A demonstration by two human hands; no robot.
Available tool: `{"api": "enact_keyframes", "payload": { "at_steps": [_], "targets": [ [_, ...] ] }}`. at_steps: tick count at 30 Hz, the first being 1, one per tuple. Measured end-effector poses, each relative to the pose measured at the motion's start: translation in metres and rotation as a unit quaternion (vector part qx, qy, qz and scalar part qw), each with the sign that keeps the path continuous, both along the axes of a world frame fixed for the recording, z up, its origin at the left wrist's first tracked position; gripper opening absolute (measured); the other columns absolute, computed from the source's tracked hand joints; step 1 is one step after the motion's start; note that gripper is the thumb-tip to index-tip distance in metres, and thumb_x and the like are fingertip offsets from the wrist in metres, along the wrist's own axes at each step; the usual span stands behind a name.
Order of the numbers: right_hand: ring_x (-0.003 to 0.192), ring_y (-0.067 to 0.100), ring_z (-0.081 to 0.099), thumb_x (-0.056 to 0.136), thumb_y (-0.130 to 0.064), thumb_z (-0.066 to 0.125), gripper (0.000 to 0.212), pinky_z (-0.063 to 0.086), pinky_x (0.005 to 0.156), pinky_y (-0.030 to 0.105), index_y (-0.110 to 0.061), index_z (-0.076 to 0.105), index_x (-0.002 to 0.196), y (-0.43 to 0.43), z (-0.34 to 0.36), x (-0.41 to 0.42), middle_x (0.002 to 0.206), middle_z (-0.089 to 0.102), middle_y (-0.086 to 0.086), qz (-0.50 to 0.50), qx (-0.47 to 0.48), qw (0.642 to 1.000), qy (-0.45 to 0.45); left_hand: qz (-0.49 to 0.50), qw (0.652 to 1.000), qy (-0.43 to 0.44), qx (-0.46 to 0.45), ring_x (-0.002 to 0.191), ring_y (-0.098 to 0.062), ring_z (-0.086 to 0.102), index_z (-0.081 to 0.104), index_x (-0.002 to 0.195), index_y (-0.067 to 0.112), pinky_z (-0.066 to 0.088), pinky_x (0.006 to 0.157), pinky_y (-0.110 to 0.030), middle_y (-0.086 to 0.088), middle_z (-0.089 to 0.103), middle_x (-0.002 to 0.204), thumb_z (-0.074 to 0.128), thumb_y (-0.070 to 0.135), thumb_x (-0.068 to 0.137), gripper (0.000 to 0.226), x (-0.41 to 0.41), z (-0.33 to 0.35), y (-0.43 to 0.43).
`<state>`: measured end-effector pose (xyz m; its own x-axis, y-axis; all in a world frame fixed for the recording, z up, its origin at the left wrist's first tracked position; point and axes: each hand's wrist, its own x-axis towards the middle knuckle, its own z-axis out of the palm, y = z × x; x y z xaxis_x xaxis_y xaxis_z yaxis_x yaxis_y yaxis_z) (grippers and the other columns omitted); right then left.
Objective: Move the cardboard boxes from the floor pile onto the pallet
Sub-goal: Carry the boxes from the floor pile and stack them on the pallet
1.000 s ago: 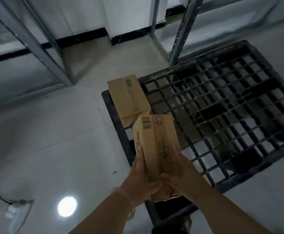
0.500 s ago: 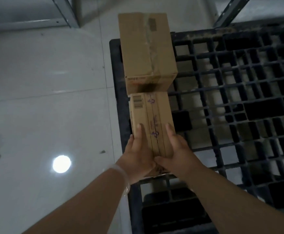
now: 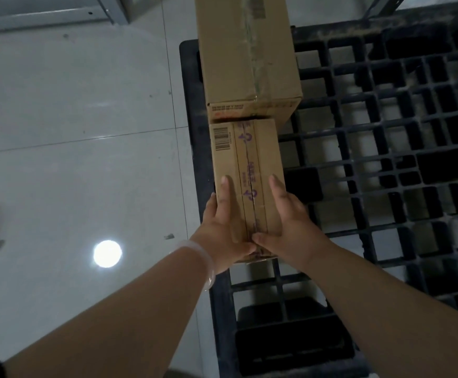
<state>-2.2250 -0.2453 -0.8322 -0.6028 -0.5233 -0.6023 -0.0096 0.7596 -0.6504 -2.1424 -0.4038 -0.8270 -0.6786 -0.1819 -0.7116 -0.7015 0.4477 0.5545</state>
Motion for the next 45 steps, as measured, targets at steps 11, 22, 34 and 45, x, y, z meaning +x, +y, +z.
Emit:
{"api": "enact_keyframes", "payload": {
  "at_steps": [11,22,34,45],
  "targets": [
    [0.15,0.01,0.002,0.085,-0.052,0.07,0.098,0.018,0.12,0.04,-0.052,0.0,0.152,0.036,0.055,0.002,0.162,-0.007,-0.021,0.029,0.044,0.997,0.051,-0.087,0.991,-0.003,-0.102,0.15,-0.019,-0.007,-0.029,0.139,0.056,0.016,0.118,-0.044,0.019,-0.028,0.156,0.075,0.052,0.076,0.122,-0.005,0.034,0.001],
    [0.148,0.013,-0.023,0.073,-0.081,0.058,0.118,-0.005,0.123,0.042,-0.044,-0.026,0.148,0.137,0.124,0.097,0.161,-0.027,-0.01,-0.035,0.195,0.974,0.113,-0.4,0.87,0.105,-0.269,0.148,-0.023,-0.021,-0.039,0.137,0.046,-0.004,0.119,-0.047,0.004,-0.032,0.157,0.048,0.076,0.082,0.107,-0.006,0.12,0.092],
    [0.148,0.015,-0.025,0.082,-0.073,0.053,0.11,-0.015,0.119,0.04,-0.041,-0.03,0.147,0.241,0.214,0.314,0.161,-0.027,-0.008,-0.29,0.245,0.92,0.1,-0.623,0.728,0.204,-0.202,0.146,-0.024,-0.025,-0.041,0.135,0.046,-0.008,0.118,-0.049,0.003,-0.037,0.155,0.041,0.077,0.084,0.102,0.111,0.203,0.265],
    [0.148,0.015,-0.023,0.087,-0.065,0.056,0.104,-0.012,0.121,0.039,-0.042,-0.024,0.15,0.35,0.199,0.538,0.162,-0.024,-0.007,-0.489,0.246,0.837,-0.003,-0.734,0.62,0.238,-0.141,0.149,-0.022,-0.017,-0.045,0.125,0.054,-0.001,0.119,-0.048,0.005,-0.033,0.157,0.042,0.075,0.085,0.098,0.278,0.187,0.429]
  ]
}}
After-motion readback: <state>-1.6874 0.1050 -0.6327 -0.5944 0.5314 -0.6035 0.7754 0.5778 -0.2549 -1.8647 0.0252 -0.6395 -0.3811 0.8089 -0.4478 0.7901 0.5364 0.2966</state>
